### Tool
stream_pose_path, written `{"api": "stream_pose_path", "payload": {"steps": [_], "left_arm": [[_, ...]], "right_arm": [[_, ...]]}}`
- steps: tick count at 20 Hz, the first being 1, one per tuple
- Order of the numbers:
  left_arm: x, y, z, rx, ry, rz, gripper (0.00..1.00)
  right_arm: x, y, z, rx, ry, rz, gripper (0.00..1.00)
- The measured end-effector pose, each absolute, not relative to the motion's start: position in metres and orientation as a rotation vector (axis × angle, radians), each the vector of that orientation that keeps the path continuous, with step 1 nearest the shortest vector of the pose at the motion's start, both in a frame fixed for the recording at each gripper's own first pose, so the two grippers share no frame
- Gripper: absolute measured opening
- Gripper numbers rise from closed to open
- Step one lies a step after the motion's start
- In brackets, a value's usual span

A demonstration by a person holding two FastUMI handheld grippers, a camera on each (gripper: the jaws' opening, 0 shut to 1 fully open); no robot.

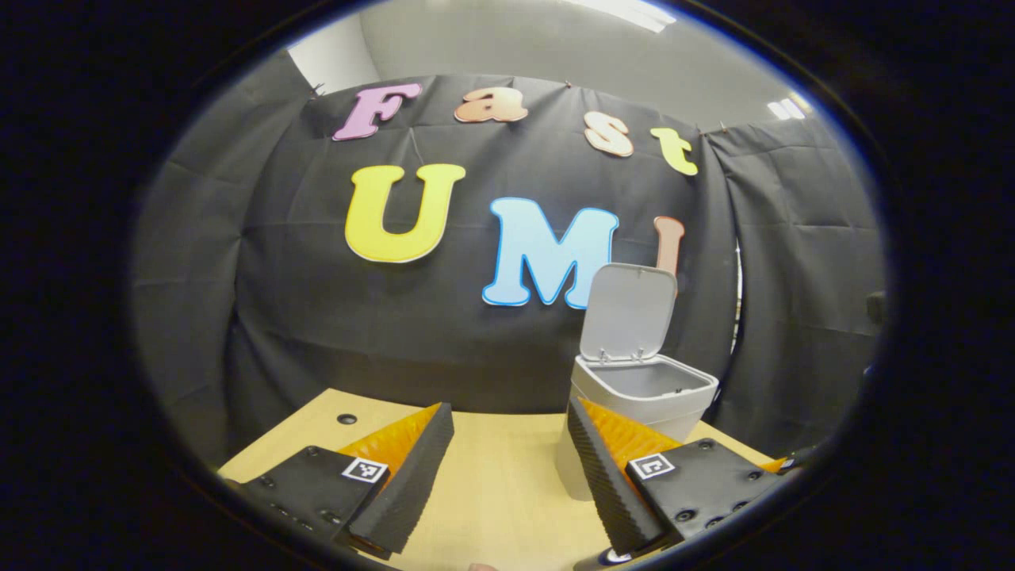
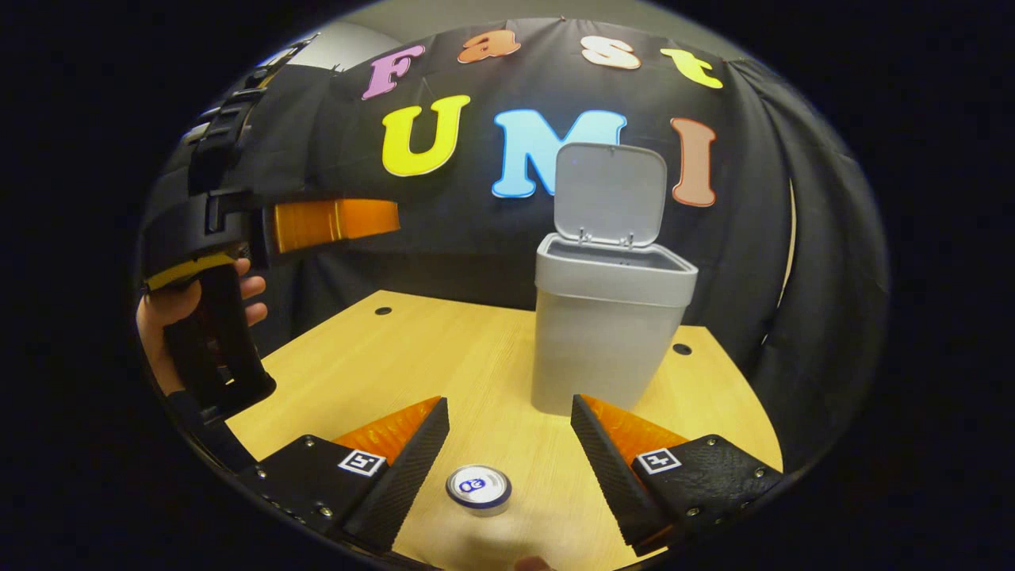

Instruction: Press the lid of the desktop garbage bin to open it, pick up the crumpled paper on the desktop and throw it into the bin, then pick up the pop can on the desktop and drop it into the bin, and finally close the garbage bin lid.

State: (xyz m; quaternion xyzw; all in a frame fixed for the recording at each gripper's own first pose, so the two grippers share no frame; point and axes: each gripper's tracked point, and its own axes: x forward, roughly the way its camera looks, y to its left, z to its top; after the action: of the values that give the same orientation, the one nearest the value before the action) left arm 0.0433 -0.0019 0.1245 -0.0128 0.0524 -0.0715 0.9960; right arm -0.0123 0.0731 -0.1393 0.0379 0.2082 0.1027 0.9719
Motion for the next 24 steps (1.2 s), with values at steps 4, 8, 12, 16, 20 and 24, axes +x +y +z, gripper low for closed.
{"api": "stream_pose_path", "payload": {"steps": [4,8,12,16,20,24], "left_arm": [[0.03,0.016,0.132,-0.024,0.091,-0.1,0.95],[0.014,0.026,0.133,-0.027,0.087,-0.074,0.95],[0.005,0.036,0.133,-0.036,0.087,-0.048,0.96],[0.002,0.04,0.131,-0.043,0.092,-0.037,0.95],[-0.002,0.038,0.128,-0.041,0.102,-0.038,0.96],[-0.005,0.036,0.127,-0.02,0.103,-0.044,0.95]], "right_arm": [[-0.017,0.089,-0.162,0.09,0.531,0.265,0.99],[-0.024,0.098,-0.186,0.103,0.626,0.297,0.99],[-0.027,0.105,-0.202,0.091,0.69,0.325,0.99],[-0.027,0.108,-0.223,0.068,0.761,0.327,0.99],[-0.029,0.108,-0.247,0.075,0.843,0.323,0.99],[-0.029,0.102,-0.262,0.038,0.883,0.312,0.99]]}}
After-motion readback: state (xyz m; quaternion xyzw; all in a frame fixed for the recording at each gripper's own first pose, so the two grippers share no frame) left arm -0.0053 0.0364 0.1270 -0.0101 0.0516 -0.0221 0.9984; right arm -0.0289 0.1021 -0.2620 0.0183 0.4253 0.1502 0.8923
